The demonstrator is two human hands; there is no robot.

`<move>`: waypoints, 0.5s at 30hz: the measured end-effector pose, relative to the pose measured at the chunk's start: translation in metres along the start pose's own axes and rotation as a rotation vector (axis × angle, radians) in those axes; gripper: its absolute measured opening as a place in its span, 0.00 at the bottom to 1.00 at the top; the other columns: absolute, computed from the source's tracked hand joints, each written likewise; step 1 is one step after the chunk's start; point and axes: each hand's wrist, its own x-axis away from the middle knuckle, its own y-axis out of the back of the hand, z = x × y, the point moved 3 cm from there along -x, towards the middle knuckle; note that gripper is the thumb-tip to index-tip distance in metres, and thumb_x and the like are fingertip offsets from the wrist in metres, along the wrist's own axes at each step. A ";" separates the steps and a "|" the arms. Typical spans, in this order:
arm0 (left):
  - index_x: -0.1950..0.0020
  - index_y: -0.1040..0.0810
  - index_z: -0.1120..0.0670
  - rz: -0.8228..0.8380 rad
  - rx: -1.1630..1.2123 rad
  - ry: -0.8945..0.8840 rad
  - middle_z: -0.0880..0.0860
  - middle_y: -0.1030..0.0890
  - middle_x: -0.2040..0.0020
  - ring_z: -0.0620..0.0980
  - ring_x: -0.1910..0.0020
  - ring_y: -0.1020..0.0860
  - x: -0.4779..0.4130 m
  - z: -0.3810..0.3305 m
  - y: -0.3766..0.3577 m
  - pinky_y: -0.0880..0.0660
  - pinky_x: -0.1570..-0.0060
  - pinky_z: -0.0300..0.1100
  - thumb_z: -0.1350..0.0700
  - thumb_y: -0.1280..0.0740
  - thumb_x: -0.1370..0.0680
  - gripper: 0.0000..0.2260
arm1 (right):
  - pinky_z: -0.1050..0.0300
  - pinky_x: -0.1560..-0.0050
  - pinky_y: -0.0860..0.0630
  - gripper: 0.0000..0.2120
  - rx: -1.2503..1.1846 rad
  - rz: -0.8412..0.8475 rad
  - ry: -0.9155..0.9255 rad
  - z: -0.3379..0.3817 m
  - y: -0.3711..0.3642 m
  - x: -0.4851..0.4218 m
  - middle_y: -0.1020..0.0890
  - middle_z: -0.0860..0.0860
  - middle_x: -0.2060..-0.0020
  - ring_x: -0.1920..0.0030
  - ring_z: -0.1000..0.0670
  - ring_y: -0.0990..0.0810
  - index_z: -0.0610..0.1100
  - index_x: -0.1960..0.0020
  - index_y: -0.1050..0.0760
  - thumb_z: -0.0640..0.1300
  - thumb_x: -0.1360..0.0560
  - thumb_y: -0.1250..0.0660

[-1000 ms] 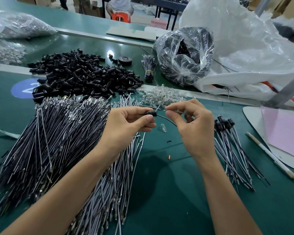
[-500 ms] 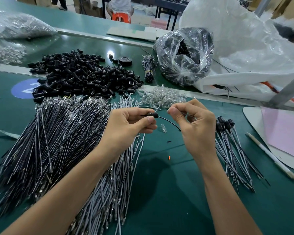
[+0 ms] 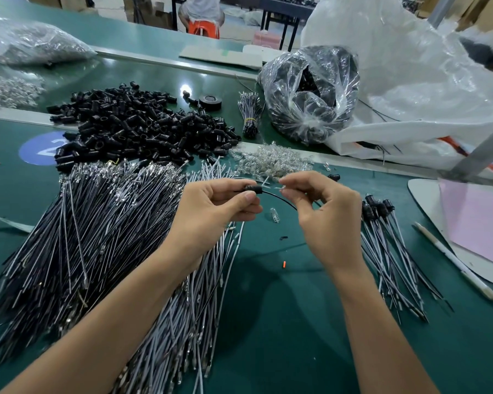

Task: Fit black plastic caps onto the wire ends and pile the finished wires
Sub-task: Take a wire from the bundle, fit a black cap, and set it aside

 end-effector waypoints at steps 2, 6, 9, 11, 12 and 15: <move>0.50 0.18 0.59 0.001 0.005 0.004 0.56 0.15 0.63 0.50 0.63 0.15 0.000 0.000 0.000 0.20 0.62 0.37 0.67 0.31 0.25 0.07 | 0.74 0.56 0.30 0.08 0.036 -0.005 0.022 -0.001 0.000 0.000 0.18 0.57 0.64 0.61 0.60 0.21 0.43 0.57 0.17 0.31 0.29 0.27; 0.49 0.18 0.60 0.002 0.002 0.004 0.56 0.15 0.63 0.50 0.63 0.15 0.001 -0.001 0.000 0.20 0.62 0.37 0.67 0.31 0.25 0.07 | 0.74 0.57 0.32 0.08 0.065 -0.008 0.042 0.000 0.000 0.001 0.17 0.55 0.63 0.62 0.61 0.23 0.44 0.58 0.17 0.32 0.30 0.27; 0.49 0.18 0.59 0.007 -0.006 0.000 0.56 0.15 0.62 0.50 0.63 0.15 0.001 -0.001 0.000 0.20 0.62 0.36 0.67 0.31 0.26 0.07 | 0.73 0.59 0.31 0.06 0.041 -0.020 0.039 0.001 0.001 0.001 0.18 0.53 0.62 0.61 0.57 0.22 0.44 0.58 0.17 0.34 0.29 0.26; 0.50 0.18 0.59 0.015 -0.009 -0.001 0.55 0.14 0.62 0.50 0.63 0.15 0.001 -0.001 -0.001 0.20 0.62 0.36 0.67 0.31 0.26 0.07 | 0.73 0.59 0.32 0.05 0.049 -0.019 0.036 0.001 0.001 0.001 0.19 0.52 0.62 0.61 0.57 0.23 0.44 0.58 0.17 0.35 0.29 0.26; 0.51 0.18 0.58 0.018 -0.011 -0.001 0.55 0.14 0.62 0.50 0.63 0.15 0.001 -0.001 -0.002 0.20 0.62 0.36 0.67 0.31 0.26 0.07 | 0.73 0.59 0.33 0.05 0.053 -0.013 0.034 0.001 0.000 0.001 0.19 0.52 0.62 0.61 0.58 0.24 0.45 0.58 0.17 0.35 0.29 0.26; 0.51 0.18 0.58 0.030 -0.009 0.001 0.55 0.15 0.63 0.50 0.63 0.15 0.002 0.000 -0.004 0.20 0.62 0.37 0.67 0.31 0.26 0.07 | 0.72 0.57 0.34 0.05 0.062 0.008 0.029 0.001 -0.004 0.003 0.19 0.52 0.62 0.61 0.56 0.25 0.46 0.58 0.17 0.36 0.29 0.26</move>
